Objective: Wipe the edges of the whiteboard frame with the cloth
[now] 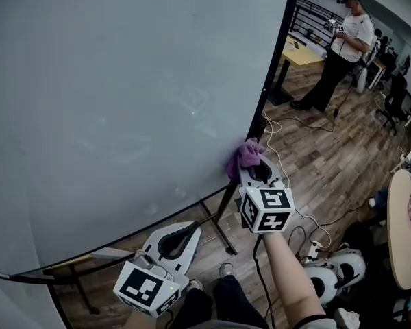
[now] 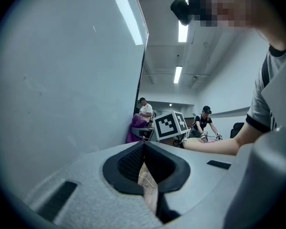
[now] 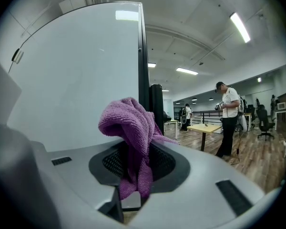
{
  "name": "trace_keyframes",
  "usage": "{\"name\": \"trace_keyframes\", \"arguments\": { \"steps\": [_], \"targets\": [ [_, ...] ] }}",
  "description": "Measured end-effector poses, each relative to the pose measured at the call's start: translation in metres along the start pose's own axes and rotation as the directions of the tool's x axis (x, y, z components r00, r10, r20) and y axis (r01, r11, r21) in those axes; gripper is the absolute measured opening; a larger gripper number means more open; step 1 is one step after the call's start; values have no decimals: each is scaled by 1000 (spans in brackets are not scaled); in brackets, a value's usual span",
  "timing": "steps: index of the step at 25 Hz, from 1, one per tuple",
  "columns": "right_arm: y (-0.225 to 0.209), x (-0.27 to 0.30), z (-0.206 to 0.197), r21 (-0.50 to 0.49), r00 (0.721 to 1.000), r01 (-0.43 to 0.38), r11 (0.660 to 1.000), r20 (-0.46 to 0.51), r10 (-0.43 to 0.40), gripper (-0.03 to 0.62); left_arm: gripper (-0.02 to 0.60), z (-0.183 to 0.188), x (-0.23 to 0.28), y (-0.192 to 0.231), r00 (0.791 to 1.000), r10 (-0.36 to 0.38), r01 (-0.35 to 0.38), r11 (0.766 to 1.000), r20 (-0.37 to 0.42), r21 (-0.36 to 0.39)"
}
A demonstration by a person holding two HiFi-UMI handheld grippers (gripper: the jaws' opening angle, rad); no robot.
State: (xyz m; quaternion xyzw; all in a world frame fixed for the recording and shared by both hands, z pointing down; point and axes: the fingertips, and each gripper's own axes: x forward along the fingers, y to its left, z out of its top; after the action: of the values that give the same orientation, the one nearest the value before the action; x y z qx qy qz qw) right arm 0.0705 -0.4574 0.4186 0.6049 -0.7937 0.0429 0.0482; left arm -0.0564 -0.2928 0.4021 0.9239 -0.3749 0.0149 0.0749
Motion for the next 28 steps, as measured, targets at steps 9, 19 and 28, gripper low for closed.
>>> {"name": "trace_keyframes", "arguments": {
  "steps": [9, 19, 28],
  "targets": [
    [0, 12, -47, -4, 996, 0, 1000, -89, -1, 103, 18, -15, 0, 8, 1000, 7, -8, 1000, -24, -24],
    [-2, 19, -83, -5, 987, -4, 1000, -160, 3, 103, 17, -27, -1, 12, 998, 26, -28, 998, -51, -51],
    [-4, 23, -124, 14, 972, 4, 1000, -235, -1, 103, 18, -41, -3, 16, 997, 42, -46, 997, -66, -64]
  ]
}}
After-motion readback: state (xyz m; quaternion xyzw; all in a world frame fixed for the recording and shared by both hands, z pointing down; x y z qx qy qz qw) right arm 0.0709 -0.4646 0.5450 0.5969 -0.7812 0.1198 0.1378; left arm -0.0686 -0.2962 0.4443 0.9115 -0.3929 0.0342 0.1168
